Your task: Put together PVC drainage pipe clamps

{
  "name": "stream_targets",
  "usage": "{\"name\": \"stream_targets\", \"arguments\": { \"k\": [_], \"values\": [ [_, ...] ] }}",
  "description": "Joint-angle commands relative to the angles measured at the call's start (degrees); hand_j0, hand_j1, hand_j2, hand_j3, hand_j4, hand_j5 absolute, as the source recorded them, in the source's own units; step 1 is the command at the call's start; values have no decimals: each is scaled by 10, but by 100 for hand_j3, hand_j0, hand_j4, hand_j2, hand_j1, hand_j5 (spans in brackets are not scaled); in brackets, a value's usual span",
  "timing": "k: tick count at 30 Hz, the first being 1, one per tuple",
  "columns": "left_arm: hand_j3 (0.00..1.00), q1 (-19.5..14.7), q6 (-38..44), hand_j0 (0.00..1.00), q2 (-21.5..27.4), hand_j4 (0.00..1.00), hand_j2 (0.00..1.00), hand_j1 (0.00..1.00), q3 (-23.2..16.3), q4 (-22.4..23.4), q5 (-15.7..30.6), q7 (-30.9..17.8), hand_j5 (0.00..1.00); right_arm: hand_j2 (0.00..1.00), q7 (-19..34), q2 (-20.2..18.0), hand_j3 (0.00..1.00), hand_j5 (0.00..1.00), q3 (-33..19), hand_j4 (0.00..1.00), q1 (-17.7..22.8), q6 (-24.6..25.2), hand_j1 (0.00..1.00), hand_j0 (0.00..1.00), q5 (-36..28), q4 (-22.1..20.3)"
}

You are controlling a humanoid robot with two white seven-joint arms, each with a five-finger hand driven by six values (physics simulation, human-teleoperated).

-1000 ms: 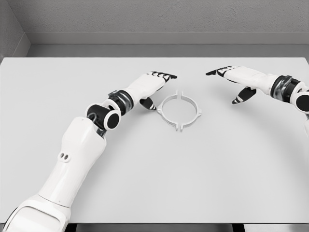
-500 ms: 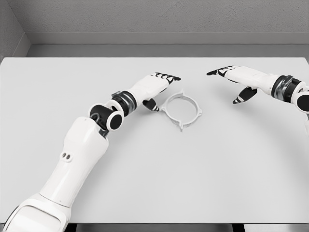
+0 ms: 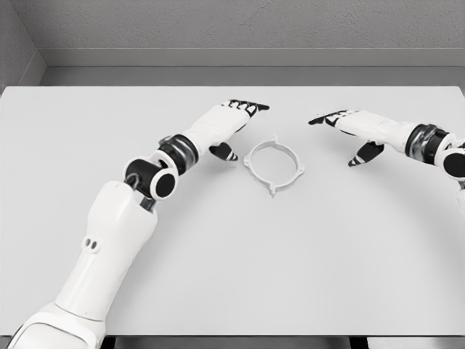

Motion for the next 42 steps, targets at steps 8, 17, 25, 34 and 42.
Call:
{"name": "stream_targets", "arguments": {
  "k": [8,17,25,34,42],
  "values": [
    [100,8,-2,100,0,100,100,100,21,-65,77,-1,100,100,0,-28,100,100,0,100,5,-10,100,100,-5,-69],
    [100,12,-3,100,90,100,100,100,144,-70,139,-1,100,100,0,-27,100,100,2,100,33,-49,100,100,-8,-122],
    [100,13,-3,100,99,100,100,100,145,-69,140,-1,100,100,0,-24,100,100,3,100,75,-71,100,100,-9,-177],
    [100,20,-2,100,115,100,100,100,151,-73,140,-1,100,100,0,-7,100,100,16,100,73,-71,100,100,-9,-195],
    [100,21,-2,100,115,100,100,100,155,-72,140,-1,100,100,0,10,100,100,37,100,72,-71,100,100,-33,-192]
  ]
}}
